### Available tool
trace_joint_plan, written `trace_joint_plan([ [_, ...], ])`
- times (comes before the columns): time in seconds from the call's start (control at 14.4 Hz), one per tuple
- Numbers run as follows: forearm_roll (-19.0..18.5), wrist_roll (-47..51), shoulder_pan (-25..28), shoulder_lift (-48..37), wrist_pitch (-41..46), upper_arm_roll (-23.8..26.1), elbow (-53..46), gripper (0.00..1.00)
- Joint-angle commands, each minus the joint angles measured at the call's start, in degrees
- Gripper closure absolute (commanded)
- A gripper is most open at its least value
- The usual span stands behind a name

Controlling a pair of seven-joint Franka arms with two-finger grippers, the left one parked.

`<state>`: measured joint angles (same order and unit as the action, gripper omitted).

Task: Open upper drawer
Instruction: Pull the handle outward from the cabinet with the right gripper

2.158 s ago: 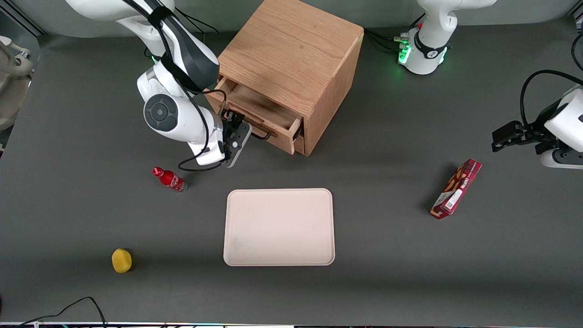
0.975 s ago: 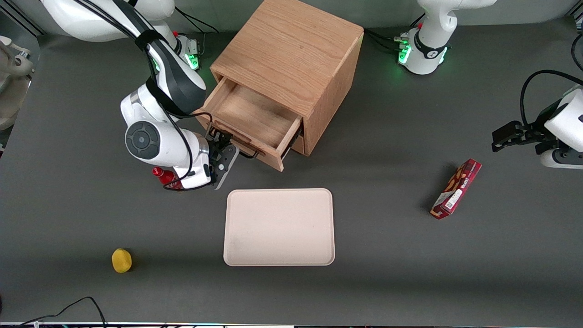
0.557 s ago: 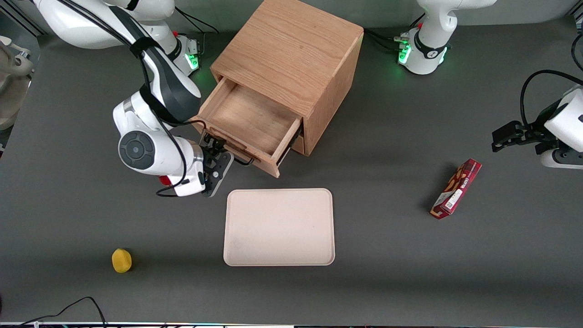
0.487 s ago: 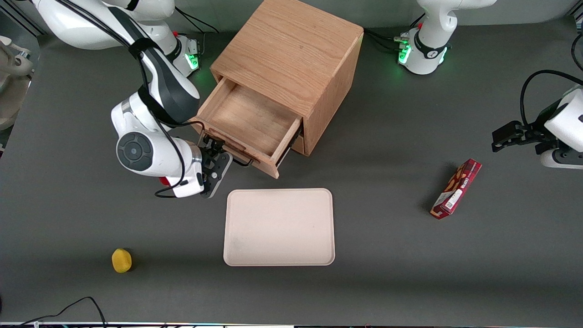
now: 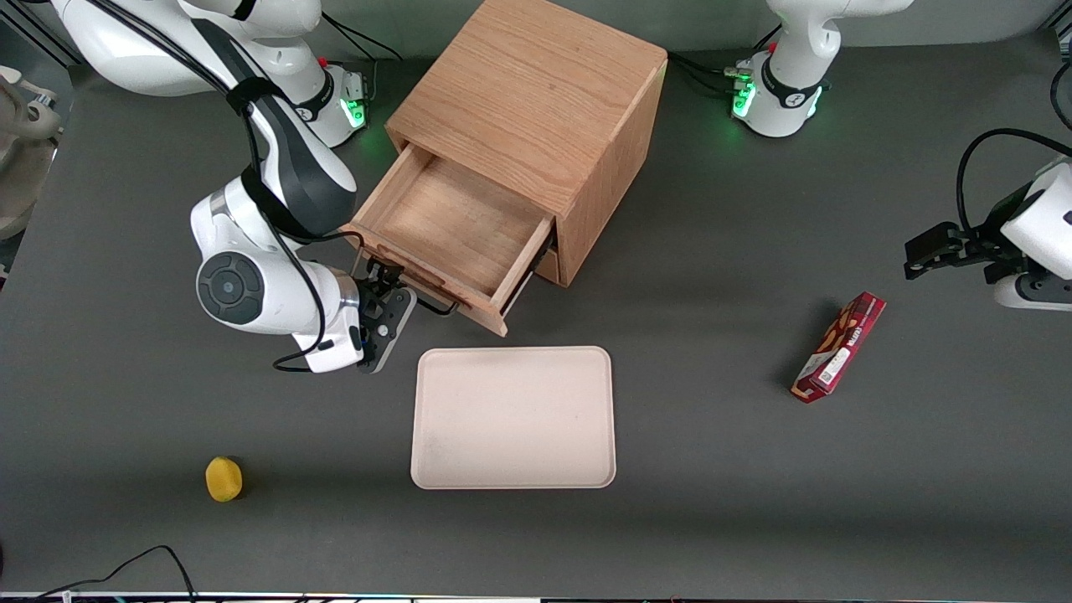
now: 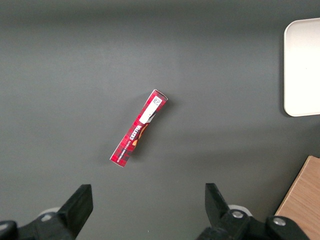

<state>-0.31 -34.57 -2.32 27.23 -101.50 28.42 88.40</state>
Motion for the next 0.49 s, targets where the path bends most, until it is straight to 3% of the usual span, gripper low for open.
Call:
trace_joint_plan([
  [0.0, -1.62, -2.60, 0.65, 1.68, 2.00, -1.08, -3.76, 0.00],
  [0.42, -2.59, -3.49, 0.82, 3.09, 5.61, -1.35, -7.46, 0.00],
])
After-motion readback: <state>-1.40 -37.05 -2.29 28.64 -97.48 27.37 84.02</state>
